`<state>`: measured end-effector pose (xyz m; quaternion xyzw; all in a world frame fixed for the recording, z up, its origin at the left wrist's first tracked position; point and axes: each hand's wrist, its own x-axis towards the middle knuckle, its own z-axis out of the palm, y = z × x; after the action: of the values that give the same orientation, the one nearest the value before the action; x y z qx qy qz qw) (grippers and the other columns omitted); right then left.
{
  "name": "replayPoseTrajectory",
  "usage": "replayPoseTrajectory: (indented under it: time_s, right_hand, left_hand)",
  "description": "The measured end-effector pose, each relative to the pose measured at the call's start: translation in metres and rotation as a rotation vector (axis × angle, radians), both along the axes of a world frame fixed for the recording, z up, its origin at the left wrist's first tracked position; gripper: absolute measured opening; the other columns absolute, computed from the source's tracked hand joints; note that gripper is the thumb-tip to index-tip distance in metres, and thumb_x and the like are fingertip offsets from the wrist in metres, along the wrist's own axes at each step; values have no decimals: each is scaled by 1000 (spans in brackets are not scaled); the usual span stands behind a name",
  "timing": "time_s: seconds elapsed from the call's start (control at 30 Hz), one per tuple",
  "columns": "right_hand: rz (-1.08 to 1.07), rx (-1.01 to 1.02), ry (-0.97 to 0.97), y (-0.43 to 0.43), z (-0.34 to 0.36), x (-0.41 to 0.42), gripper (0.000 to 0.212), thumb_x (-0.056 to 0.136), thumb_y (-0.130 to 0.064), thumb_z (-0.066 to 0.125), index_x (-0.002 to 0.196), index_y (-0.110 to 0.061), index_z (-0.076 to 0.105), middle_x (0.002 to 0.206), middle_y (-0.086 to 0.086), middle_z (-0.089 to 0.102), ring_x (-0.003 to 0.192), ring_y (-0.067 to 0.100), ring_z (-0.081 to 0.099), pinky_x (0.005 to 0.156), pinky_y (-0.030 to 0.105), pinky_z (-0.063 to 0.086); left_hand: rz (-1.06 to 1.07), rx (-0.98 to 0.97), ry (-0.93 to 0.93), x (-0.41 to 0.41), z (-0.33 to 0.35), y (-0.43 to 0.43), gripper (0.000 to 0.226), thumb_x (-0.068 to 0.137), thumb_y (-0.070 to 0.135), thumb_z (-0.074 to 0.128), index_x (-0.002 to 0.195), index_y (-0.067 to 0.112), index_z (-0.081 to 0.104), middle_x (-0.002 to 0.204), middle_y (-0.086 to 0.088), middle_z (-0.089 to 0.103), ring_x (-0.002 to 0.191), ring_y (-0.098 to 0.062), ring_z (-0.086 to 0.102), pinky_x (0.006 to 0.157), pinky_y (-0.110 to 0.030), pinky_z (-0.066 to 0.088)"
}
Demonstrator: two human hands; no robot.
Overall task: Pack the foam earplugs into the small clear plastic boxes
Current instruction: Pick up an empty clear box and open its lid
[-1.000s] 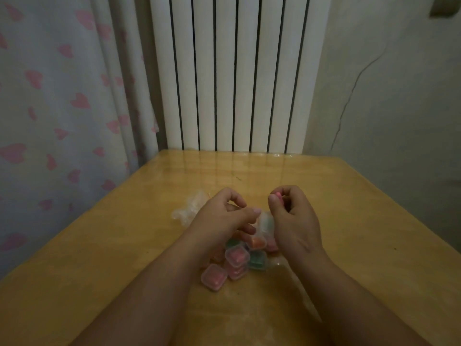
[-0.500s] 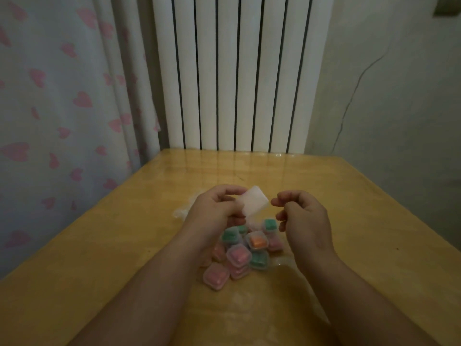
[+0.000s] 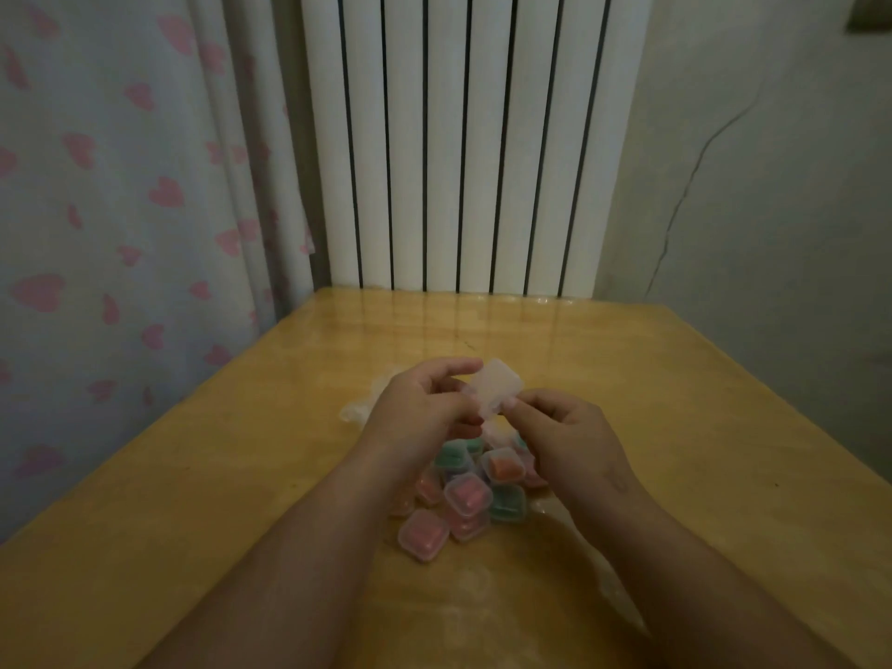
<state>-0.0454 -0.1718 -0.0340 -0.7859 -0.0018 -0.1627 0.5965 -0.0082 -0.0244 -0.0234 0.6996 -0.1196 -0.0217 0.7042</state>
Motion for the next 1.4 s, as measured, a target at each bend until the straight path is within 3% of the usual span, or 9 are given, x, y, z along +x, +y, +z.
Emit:
replayPoseTrajectory:
  time_s: [0.17, 0.27, 0.43, 0.6, 0.8, 0.93, 1.03, 1.2, 1.4]
  right_hand:
    - [-11, -16, 6, -1, 0, 0, 19, 90, -22, 61, 77, -14, 74, 49, -14, 52, 49, 1, 44, 53, 26, 33]
    - [7, -19, 8, -1, 1, -2, 20, 90, -23, 61, 76, -16, 74, 50, -14, 53, 50, 2, 45, 53, 26, 34]
    - [18, 11, 15, 0, 1, -5, 25, 91, -20, 60, 72, -8, 70, 46, -12, 47, 43, 0, 42, 41, 17, 33]
    - [8, 33, 68, 2, 1, -5, 25, 88, -20, 58, 68, -11, 68, 52, -2, 47, 45, 10, 44, 44, 22, 36]
    - [16, 101, 149, 2, 5, -4, 33, 82, -17, 57, 50, -22, 60, 52, -2, 43, 47, 15, 38, 48, 29, 31]
    - [12, 162, 233, -2, 3, 0, 29, 78, -13, 54, 49, -19, 53, 51, 1, 39, 47, 19, 32, 53, 35, 28]
    - [19, 227, 350, -1, 3, -1, 11, 72, -16, 51, 63, -13, 56, 52, 2, 38, 44, 18, 32, 52, 32, 27]
    - [70, 481, 390, -1, 3, -1, 23, 79, -9, 46, 57, -14, 49, 52, -1, 38, 43, 12, 27, 44, 24, 20]
    - [38, 458, 371, 0, 3, 0, 35, 77, -5, 45, 45, -16, 53, 51, 2, 35, 43, 13, 23, 45, 22, 16]
  left_hand:
    - [44, 182, -185, -3, 0, 2, 45, 75, 16, 82, 116, 27, 68, 95, 7, 74, 87, -5, 71, 80, -29, 60]
    - [46, 230, -247, -3, 0, 3, 49, 74, 16, 83, 121, 23, 66, 92, 10, 73, 82, 2, 70, 73, -18, 58]
    - [98, 362, -369, -4, -4, 2, 49, 75, 27, 84, 121, 25, 67, 96, 11, 71, 80, 0, 69, 74, -24, 60]
    - [168, 514, -550, -3, -7, 0, 48, 76, 37, 80, 121, 27, 66, 105, 14, 64, 86, 3, 60, 73, -16, 54]
    - [210, 547, -706, -2, -10, -1, 50, 76, 44, 74, 121, 24, 67, 96, 13, 64, 85, -5, 58, 76, -25, 52]
    - [221, 610, -763, 0, -14, -2, 48, 77, 36, 77, 122, 21, 67, 94, 14, 61, 83, -2, 54, 74, -15, 47]
    - [213, 625, -804, 1, -16, -5, 50, 74, 37, 72, 120, 18, 69, 92, 10, 63, 82, -3, 52, 73, -17, 44]
    - [183, 651, -865, 4, -21, -8, 50, 83, 43, 59, 121, 12, 69, 92, 3, 67, 86, -8, 56, 77, -16, 39]
    - [225, 530, -813, 1, -13, -11, 35, 97, 40, 46, 91, 19, 73, 72, 8, 60, 71, -6, 51, 65, -14, 38]
